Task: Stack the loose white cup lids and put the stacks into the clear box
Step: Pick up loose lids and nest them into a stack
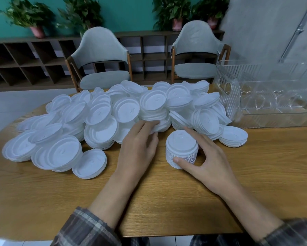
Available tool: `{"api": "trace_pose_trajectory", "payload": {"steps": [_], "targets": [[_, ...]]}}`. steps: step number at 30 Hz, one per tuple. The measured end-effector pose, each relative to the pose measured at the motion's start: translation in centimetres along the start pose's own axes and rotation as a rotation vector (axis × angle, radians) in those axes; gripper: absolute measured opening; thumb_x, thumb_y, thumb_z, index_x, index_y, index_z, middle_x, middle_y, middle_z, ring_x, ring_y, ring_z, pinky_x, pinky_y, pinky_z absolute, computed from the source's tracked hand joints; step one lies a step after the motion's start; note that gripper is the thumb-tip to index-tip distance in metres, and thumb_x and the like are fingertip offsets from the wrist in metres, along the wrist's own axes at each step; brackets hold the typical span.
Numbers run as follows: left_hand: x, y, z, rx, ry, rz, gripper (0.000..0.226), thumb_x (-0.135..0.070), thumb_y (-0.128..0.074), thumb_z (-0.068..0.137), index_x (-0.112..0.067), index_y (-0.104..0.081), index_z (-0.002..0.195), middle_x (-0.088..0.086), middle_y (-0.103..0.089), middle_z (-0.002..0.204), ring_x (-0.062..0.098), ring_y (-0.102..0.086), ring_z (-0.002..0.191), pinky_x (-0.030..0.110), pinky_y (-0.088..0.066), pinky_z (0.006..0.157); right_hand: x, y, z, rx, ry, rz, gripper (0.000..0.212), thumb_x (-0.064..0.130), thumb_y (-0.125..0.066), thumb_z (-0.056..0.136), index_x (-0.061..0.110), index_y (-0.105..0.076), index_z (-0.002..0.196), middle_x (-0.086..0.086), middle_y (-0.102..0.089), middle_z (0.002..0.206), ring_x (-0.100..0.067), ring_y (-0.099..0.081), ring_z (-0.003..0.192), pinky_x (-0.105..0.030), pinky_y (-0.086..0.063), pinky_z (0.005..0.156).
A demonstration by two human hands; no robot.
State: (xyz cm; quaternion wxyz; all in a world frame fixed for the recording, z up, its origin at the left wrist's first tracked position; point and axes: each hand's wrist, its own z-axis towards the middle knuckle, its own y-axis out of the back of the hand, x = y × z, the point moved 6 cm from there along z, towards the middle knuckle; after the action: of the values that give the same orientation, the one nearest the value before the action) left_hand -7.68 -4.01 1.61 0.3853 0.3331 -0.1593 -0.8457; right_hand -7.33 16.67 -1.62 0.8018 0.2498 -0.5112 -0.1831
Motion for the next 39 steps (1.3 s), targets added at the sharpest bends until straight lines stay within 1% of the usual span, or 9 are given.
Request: {"api": "trace_pose_trajectory", "payload": {"steps": [6,9,15,21,23,25,28,32,39], "targets": [[0.7,1.1,0.0,-0.144,0.334,-0.385,0.025,-0.012,-0.074,0.096,-0.019,-0.072,0.119,-0.005,-0.069,0.111,0.017,-0.069,0.102,0.025,-0.059,0.076,0.2,0.1,0.0,-0.016,0.008,0.005,0.081,0.047,-0.087,0.078,0.039,-0.049,0.150,0.037,-0.048,0.138,0.020,-0.040,0.131,0.002,-0.028,0.101],[1.1,1.2,0.0,-0.135,0.472,-0.561,0.029,-0.011,-0.071,0.098,-0.025,-0.073,0.123,-0.002,-0.067,0.106,0.014,-0.068,0.087,0.020,-0.053,0.074,0.3,0.1,0.0,-0.011,0.010,0.009,0.084,0.057,-0.082,0.076,0.039,-0.048,0.151,0.032,-0.048,0.143,0.017,-0.039,0.135,0.001,-0.028,0.104],[0.8,-0.8,-0.3,0.117,0.522,-0.677,0.032,-0.019,-0.069,0.097,-0.035,-0.074,0.126,-0.009,-0.055,0.079,0.020,-0.057,0.077,0.050,-0.058,0.081,0.6,0.0,0.1,-0.016,0.043,0.013,0.079,0.048,-0.082,0.081,0.037,-0.047,0.151,0.028,-0.050,0.145,0.015,-0.041,0.136,-0.001,-0.029,0.105],[-0.3,-1.8,-0.9,0.223,0.453,-0.454,0.012,-0.033,-0.081,0.090,-0.035,-0.076,0.101,-0.014,-0.046,0.062,0.005,-0.045,0.060,0.015,-0.039,0.065,0.6,0.0,0.1,-0.001,0.053,0.027,0.084,0.045,-0.084,0.082,0.034,-0.043,0.155,0.026,-0.050,0.147,0.009,-0.042,0.140,-0.007,-0.032,0.110],[-0.3,-1.7,-0.9,0.233,0.438,-0.405,0.023,-0.047,-0.083,0.083,-0.037,-0.075,0.103,-0.016,-0.049,0.066,0.003,-0.048,0.062,0.013,-0.039,0.065,0.6,-0.1,0.1,0.001,0.055,0.022,0.083,0.044,-0.084,0.083,0.034,-0.044,0.155,0.025,-0.051,0.146,0.009,-0.042,0.139,-0.005,-0.031,0.109],[-0.3,-1.8,-0.9,0.265,0.420,-0.448,0.043,-0.053,-0.077,0.080,-0.037,-0.072,0.119,-0.019,-0.064,0.093,-0.001,-0.063,0.086,0.013,-0.047,0.077,0.6,-0.1,0.1,0.004,0.059,0.019,0.082,0.043,-0.084,0.083,0.033,-0.045,0.154,0.024,-0.052,0.145,0.010,-0.043,0.137,-0.004,-0.031,0.107],[-0.7,-2.5,-1.1,0.412,0.406,-0.647,0.057,-0.023,-0.067,0.085,-0.028,-0.061,0.142,-0.013,-0.066,0.135,-0.001,-0.058,0.130,0.023,-0.049,0.106,0.6,-0.2,0.0,0.019,0.065,0.019,0.082,0.042,-0.085,0.083,0.033,-0.045,0.154,0.022,-0.053,0.144,0.009,-0.044,0.137,-0.004,-0.031,0.107],[-0.7,-2.4,-0.8,0.386,0.444,-0.738,0.057,0.002,-0.071,0.090,-0.021,-0.062,0.141,-0.010,-0.073,0.125,0.005,-0.065,0.123,0.022,-0.052,0.101,0.7,-0.2,0.0,0.011,0.068,0.017,0.085,0.044,-0.085,0.081,0.037,-0.043,0.154,0.026,-0.051,0.143,0.011,-0.042,0.136,-0.002,-0.029,0.105],[-1.3,-2.2,-0.7,0.279,0.369,-0.552,0.036,-0.022,-0.084,0.086,-0.032,-0.074,0.120,-0.013,-0.069,0.117,0.008,-0.067,0.111,0.025,-0.052,0.090,0.8,-0.2,0.1,0.015,0.065,0.030,0.083,0.044,-0.085,0.080,0.037,-0.044,0.152,0.026,-0.052,0.142,0.013,-0.043,0.135,-0.002,-0.029,0.104]]}}
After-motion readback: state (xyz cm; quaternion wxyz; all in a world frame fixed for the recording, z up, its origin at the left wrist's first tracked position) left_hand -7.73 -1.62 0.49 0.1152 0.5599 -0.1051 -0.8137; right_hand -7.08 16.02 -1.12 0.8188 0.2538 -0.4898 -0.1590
